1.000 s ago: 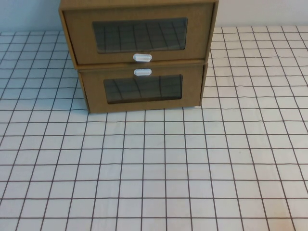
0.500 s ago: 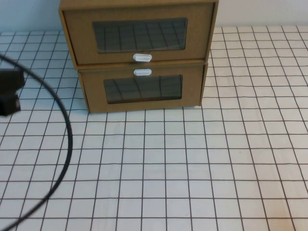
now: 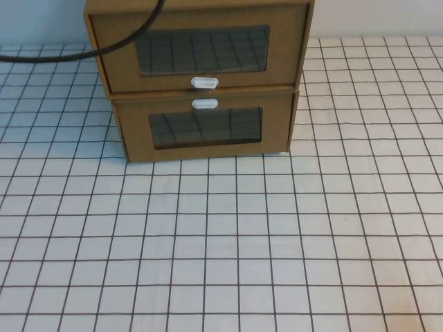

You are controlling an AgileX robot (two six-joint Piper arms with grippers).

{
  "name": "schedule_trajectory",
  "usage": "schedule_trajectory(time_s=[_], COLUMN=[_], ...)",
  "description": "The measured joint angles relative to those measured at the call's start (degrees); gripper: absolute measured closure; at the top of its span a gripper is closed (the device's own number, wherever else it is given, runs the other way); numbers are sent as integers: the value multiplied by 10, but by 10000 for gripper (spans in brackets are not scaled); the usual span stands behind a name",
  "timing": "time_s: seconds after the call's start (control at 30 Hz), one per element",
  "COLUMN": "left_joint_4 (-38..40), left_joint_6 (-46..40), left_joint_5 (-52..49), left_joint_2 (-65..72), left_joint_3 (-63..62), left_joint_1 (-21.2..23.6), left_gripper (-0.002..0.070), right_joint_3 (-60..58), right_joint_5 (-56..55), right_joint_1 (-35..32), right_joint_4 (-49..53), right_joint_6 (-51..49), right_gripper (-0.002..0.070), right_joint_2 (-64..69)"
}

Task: Open the shoe box
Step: 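Pull the top drawer of the cardboard box fully open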

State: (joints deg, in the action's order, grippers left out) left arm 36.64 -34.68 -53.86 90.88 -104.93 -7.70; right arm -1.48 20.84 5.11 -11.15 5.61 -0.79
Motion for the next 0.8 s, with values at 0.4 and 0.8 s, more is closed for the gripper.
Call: schedule_trajectory(time_s=[0.4, 0.8], left_joint_4=[-33, -64], left_joint_6=[47, 49], left_joint_5=[-81, -78], left_joint_2=[218, 260], left_joint_3=[-258, -268], left_joint_1=[-50, -55], left_gripper=[677, 677], right_joint_3=[0, 0], right_joint_5=[0, -15], right_joint_1=[0, 0], right_joint_4=[0, 1], right_joint_6=[0, 0], right_gripper=[689, 690], right_joint_2=[0, 0])
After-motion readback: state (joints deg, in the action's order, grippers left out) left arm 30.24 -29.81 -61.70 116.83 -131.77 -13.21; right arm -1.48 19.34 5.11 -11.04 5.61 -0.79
